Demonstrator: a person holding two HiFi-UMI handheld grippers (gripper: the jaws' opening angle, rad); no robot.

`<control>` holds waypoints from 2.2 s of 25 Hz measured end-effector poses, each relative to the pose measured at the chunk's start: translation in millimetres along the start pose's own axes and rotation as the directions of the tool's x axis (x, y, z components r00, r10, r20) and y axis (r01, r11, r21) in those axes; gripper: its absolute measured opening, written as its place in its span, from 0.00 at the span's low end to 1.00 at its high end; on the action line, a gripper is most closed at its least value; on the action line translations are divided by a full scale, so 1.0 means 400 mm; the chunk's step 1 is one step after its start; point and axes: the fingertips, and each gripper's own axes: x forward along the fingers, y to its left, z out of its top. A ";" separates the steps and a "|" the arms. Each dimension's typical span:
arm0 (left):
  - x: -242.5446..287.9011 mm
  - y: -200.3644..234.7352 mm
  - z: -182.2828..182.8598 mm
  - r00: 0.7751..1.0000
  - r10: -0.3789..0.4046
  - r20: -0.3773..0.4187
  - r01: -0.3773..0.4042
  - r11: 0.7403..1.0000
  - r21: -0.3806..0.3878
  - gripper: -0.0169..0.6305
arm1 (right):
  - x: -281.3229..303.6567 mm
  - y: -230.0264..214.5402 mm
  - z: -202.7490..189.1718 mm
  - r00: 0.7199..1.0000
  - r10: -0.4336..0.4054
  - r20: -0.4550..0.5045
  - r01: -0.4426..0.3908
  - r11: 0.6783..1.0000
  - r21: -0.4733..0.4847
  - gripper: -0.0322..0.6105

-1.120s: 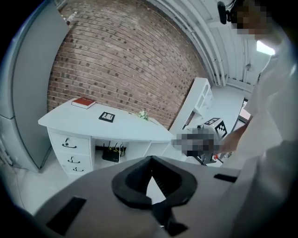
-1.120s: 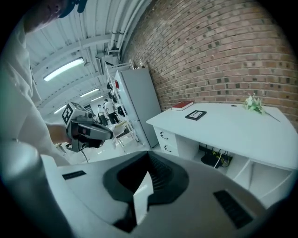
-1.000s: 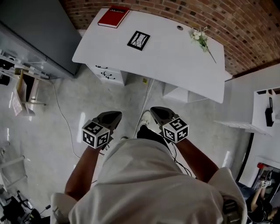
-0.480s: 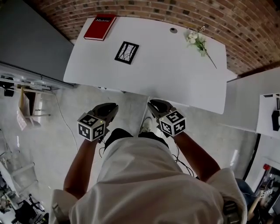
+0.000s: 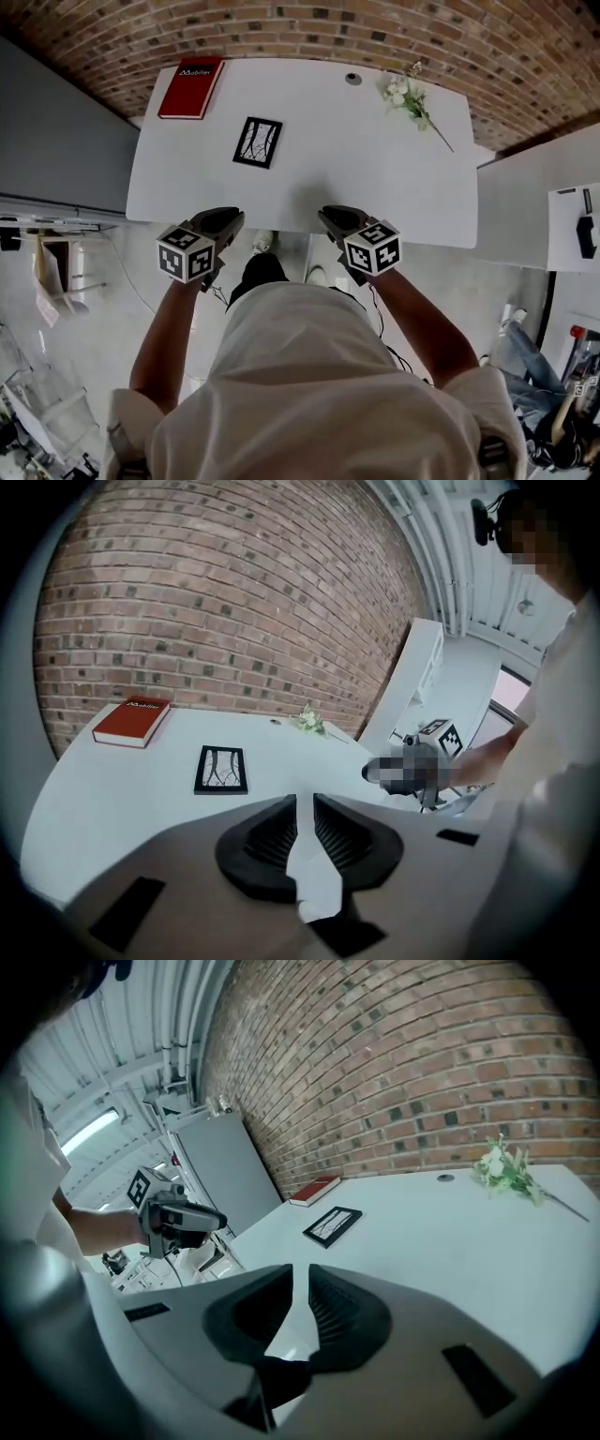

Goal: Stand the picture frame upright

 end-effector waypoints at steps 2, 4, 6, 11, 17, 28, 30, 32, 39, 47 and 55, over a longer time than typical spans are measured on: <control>0.019 0.056 0.031 1.000 -0.026 -0.015 0.027 1.000 0.008 0.11 | 0.037 -0.024 0.025 1.000 -0.030 -0.003 0.031 0.999 0.020 0.11; 0.038 0.115 0.063 0.998 -0.058 -0.036 0.058 0.998 0.015 0.11 | 0.076 -0.043 0.049 0.998 -0.064 -0.009 0.065 0.997 0.042 0.11; 0.062 0.172 0.089 0.995 -0.089 -0.054 0.090 0.996 0.015 0.11 | 0.114 -0.059 0.074 0.996 -0.092 -0.018 0.093 0.994 0.053 0.11; 0.128 0.302 0.128 0.984 -0.146 -0.103 0.147 0.989 0.006 0.13 | 0.235 -0.096 0.113 0.991 -0.118 -0.069 0.124 0.989 0.085 0.15; 0.201 0.413 0.130 0.958 -0.220 -0.183 0.219 0.975 -0.027 0.13 | 0.363 -0.120 0.144 0.986 -0.130 -0.103 0.145 0.978 0.152 0.15; 0.326 0.535 0.097 0.912 -0.306 -0.272 0.291 0.952 -0.094 0.14 | 0.529 -0.223 0.162 0.973 -0.172 -0.151 0.208 0.942 0.262 0.15; 0.349 0.546 0.091 0.903 -0.319 -0.286 0.302 0.948 -0.105 0.15 | 0.550 -0.232 0.158 0.974 -0.163 -0.159 0.204 0.936 0.288 0.15; 0.369 0.557 0.083 0.899 -0.324 -0.295 0.301 0.946 -0.123 0.15 | 0.571 -0.237 0.158 0.974 -0.149 -0.171 0.195 0.934 0.298 0.15; 0.431 0.587 0.067 0.889 -0.316 -0.331 0.287 0.948 -0.135 0.16 | 0.626 -0.270 0.162 0.970 -0.147 -0.193 0.204 0.926 0.318 0.17; 0.469 0.608 0.066 0.882 -0.317 -0.348 0.283 0.948 -0.145 0.18 | 0.667 -0.298 0.144 0.966 -0.114 -0.231 0.192 0.915 0.354 0.17; 0.486 0.609 0.054 0.871 -0.307 -0.384 0.270 0.951 -0.150 0.18 | 0.682 -0.295 0.142 0.966 -0.070 -0.248 0.165 0.907 0.387 0.17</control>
